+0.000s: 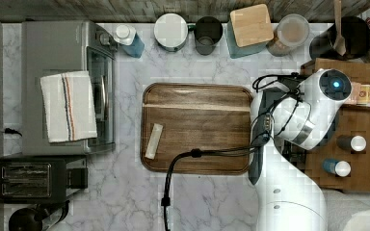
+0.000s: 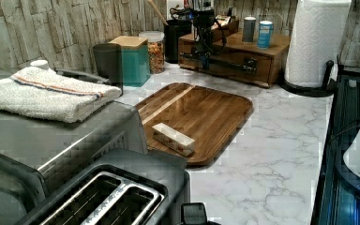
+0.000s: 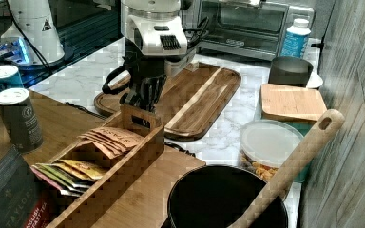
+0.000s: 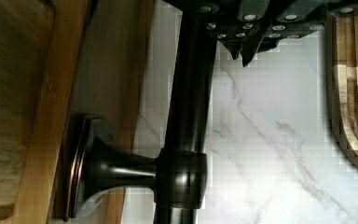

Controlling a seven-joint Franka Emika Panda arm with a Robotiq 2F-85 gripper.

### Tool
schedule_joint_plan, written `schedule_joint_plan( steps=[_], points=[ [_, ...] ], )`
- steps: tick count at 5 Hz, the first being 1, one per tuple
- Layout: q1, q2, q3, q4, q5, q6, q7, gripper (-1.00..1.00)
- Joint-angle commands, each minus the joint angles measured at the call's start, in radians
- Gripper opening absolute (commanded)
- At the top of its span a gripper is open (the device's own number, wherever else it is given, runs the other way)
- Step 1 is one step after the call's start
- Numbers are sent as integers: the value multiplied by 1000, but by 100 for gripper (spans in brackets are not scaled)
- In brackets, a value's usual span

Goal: Close the drawer.

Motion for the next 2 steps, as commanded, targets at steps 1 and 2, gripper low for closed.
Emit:
schedule_joint_plan(
  steps=[1, 2],
  points=[
    [-126, -12, -187, 126, -35, 58, 47, -100],
    [-119, -11, -195, 126, -30, 58, 43, -100]
  ],
)
